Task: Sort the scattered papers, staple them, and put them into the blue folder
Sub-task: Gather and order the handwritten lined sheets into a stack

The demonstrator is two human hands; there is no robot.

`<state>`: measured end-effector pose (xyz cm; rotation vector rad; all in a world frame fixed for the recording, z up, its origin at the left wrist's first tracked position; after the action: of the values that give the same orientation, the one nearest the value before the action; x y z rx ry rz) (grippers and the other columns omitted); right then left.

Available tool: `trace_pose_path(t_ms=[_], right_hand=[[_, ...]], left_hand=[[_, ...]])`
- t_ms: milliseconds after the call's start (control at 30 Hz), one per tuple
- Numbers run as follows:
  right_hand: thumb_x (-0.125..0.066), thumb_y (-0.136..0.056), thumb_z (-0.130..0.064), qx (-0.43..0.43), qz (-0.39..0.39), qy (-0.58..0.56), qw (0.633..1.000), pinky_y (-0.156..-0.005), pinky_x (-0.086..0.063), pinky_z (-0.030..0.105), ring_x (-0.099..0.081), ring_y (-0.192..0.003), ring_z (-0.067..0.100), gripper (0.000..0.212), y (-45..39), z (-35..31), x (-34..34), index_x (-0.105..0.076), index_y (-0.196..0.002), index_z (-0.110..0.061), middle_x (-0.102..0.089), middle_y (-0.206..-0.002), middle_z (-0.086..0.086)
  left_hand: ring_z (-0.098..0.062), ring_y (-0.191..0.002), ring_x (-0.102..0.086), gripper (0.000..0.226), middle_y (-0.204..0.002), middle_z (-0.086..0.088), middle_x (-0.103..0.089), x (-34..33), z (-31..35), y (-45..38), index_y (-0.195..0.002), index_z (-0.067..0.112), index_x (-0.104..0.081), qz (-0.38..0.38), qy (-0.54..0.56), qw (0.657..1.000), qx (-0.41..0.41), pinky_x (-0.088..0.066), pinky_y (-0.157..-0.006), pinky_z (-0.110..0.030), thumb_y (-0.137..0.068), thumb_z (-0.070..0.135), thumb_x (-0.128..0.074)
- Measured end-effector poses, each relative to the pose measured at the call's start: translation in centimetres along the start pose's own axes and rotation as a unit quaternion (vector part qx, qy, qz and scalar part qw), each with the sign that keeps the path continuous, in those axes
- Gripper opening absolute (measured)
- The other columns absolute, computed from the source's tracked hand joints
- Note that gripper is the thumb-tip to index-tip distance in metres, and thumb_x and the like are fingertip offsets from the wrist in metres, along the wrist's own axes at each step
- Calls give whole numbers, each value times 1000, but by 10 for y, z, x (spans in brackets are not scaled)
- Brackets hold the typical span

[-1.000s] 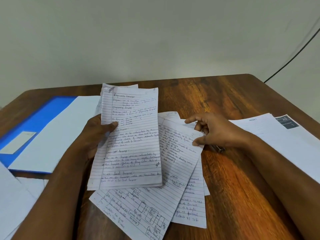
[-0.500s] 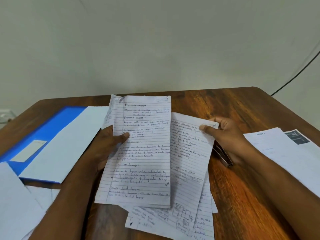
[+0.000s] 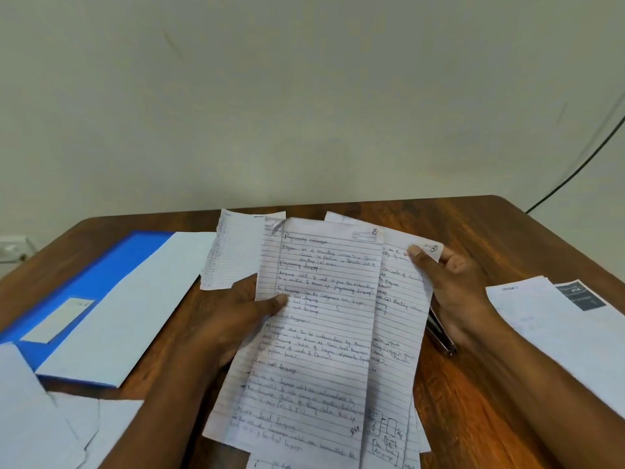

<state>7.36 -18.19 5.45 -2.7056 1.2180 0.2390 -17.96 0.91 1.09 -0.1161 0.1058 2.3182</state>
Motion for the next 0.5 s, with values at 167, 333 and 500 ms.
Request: trace_pose_path(t_ms=[167, 333, 500], right_hand=[[-65, -99, -21, -2, -6, 2, 1000, -75, -65, 33, -78, -96, 21, 16, 5, 1, -4, -73, -108, -11, -80, -105, 7], [-61, -102, -24, -11, -10, 5, 1000, -67, -63, 26, -78, -92, 16, 17, 9, 2, -10, -72, -108, -13, -81, -101, 2], [-57, -104, -26, -14, -8, 21, 1000, -68, -63, 25, -78, -93, 15, 20, 11, 4, -11, -73, -109, -15, -81, -101, -3]], left_hand=[[-27, -123, -70, 37, -132, -12, -73, -10, -8, -2, -135, 7, -62, -31, -13, 999, -2, -60, -97, -35, -101, -7, -54], [-31, -125, -69, 35, -132, -13, -73, -14, -12, -4, -135, 7, -62, -32, -56, 998, 0, -57, -104, -47, -103, -5, -54], [-30, -124, -70, 36, -132, -11, -73, -16, -15, -6, -137, 9, -61, -16, -91, 996, -8, -53, -108, -57, -102, 1, -60]])
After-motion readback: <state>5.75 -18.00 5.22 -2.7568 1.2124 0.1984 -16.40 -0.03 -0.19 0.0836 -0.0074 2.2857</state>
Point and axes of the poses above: each hand's wrist, its own y-axis away from the middle knuckle, its own x-axis out of the back of the hand, z = x × y, the point moved 4 cm from there along -y, towards the middle knuckle
